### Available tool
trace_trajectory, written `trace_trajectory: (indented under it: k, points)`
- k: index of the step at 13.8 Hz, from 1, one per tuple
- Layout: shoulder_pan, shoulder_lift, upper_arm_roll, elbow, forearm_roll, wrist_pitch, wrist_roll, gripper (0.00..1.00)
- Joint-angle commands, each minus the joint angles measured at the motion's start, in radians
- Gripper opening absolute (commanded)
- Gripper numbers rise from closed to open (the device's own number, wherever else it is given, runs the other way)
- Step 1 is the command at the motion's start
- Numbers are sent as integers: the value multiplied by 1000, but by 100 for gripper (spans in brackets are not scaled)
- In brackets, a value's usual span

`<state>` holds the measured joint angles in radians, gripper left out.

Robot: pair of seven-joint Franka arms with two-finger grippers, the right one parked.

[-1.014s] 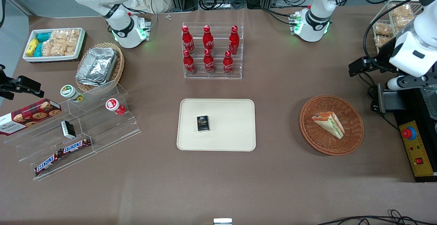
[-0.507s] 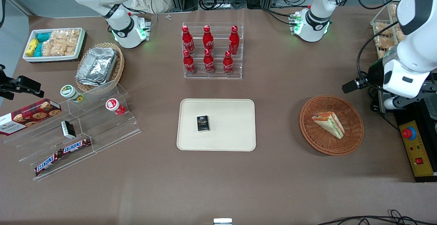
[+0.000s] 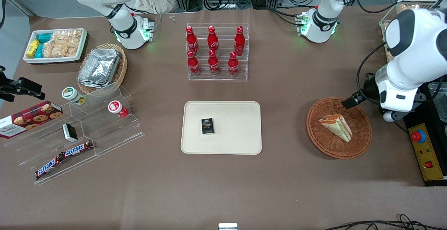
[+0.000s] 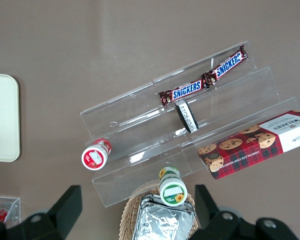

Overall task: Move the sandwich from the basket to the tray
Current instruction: 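Move the left gripper over the sandwich in the wicker basket, then lower the open left gripper around the sandwich and close it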

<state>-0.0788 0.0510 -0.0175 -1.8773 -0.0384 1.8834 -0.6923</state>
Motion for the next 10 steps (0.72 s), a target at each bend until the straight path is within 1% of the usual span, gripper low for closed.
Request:
trace_trajectory:
  k: [1, 5, 10]
  points:
    - [22, -14, -1, -97, 3, 92, -32, 100]
    - [24, 38, 1, -184, 3, 247, -101, 100]
    - [24, 134, 14, -215, 3, 376, -147, 100]
